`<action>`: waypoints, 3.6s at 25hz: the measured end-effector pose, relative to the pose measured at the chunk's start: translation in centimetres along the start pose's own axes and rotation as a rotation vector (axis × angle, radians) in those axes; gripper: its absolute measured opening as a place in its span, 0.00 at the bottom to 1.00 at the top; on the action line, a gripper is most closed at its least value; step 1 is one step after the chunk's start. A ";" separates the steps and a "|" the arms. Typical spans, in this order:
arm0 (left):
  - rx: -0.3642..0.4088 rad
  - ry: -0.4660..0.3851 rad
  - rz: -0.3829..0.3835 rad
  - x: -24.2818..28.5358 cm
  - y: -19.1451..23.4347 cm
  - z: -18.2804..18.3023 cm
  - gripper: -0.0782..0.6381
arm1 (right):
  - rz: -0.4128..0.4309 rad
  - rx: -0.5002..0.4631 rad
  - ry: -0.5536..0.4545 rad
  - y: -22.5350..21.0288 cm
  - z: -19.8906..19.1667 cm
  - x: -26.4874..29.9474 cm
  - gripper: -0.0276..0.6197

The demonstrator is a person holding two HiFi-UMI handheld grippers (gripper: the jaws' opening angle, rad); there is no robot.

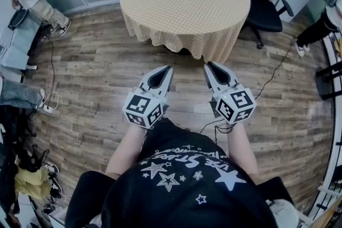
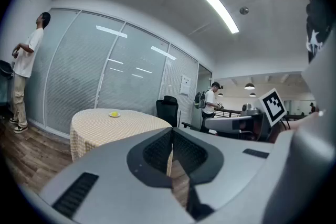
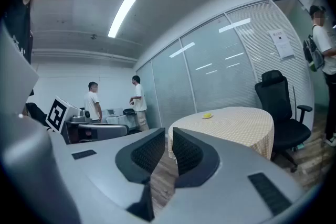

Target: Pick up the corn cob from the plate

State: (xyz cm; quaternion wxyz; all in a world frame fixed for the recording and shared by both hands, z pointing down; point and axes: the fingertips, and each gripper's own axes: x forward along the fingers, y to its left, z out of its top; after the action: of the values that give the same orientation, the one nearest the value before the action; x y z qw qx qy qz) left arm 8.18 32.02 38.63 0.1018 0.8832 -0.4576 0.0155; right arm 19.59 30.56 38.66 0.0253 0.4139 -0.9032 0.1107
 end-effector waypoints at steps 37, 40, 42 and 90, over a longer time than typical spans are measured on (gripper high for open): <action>-0.048 0.036 0.106 2.2 3.0 -2.3 0.12 | 0.021 0.039 0.035 -3.3 -2.9 2.2 0.13; -0.062 0.036 0.088 4.7 4.9 -1.9 0.12 | -0.010 0.028 0.039 -5.2 -2.0 3.8 0.13; -0.056 0.040 0.071 6.5 6.2 -1.4 0.12 | -0.033 0.034 0.031 -6.5 -1.2 5.1 0.13; -0.070 0.093 0.140 19.6 36.1 3.9 0.12 | -0.097 0.133 0.098 -17.7 3.8 36.8 0.13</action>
State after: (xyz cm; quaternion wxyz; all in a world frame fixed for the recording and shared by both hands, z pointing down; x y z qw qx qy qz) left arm -10.03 -4.74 43.17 0.1524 0.8433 -0.5132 0.0475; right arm 8.97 -8.76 43.19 0.0471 0.4518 -0.8705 0.1892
